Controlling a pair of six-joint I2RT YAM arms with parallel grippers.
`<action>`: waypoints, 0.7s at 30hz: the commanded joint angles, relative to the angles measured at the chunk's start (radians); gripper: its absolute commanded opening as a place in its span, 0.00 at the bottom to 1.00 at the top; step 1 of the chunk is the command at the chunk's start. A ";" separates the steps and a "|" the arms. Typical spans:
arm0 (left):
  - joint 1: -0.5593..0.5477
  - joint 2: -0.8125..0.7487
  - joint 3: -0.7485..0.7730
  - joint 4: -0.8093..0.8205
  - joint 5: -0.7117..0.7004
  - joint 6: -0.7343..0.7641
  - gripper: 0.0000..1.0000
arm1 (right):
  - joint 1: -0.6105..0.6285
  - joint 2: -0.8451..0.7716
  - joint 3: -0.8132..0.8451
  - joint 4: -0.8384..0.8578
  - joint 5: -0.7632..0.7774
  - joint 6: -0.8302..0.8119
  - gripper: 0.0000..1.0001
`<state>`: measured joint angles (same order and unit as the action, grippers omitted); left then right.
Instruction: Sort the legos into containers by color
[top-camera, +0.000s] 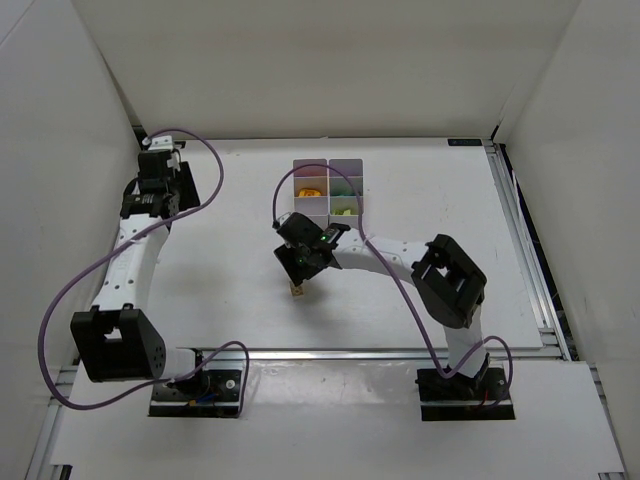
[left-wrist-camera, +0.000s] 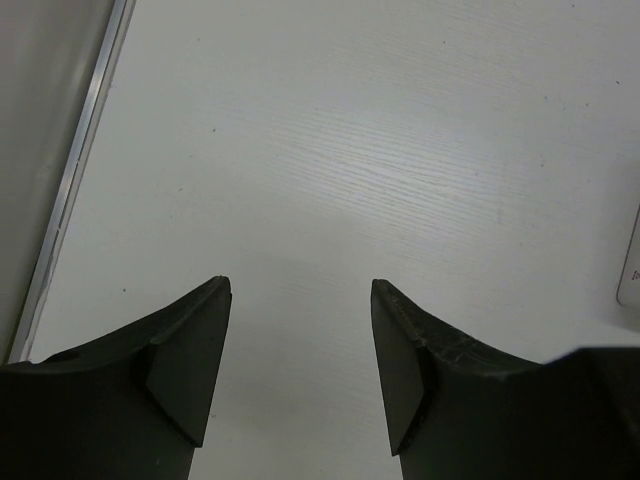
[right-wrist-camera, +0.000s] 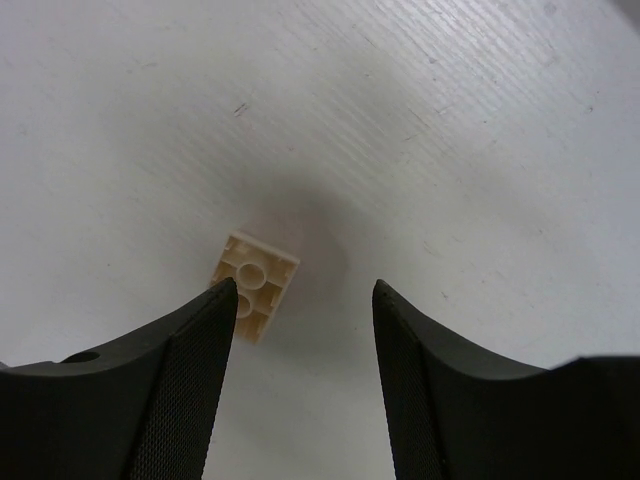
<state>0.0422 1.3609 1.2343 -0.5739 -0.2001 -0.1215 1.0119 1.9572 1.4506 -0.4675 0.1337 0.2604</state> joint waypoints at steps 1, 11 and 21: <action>0.004 -0.042 -0.013 0.023 -0.016 0.013 0.69 | 0.002 0.011 0.047 -0.007 0.037 0.062 0.61; 0.010 -0.039 -0.038 0.026 -0.009 0.019 0.69 | 0.002 0.005 0.045 0.000 -0.029 0.076 0.64; 0.010 -0.043 -0.048 0.028 -0.007 0.029 0.70 | 0.002 0.026 0.051 0.009 -0.089 0.068 0.65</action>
<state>0.0475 1.3556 1.1976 -0.5591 -0.2008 -0.1005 1.0103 1.9717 1.4612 -0.4702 0.0635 0.3145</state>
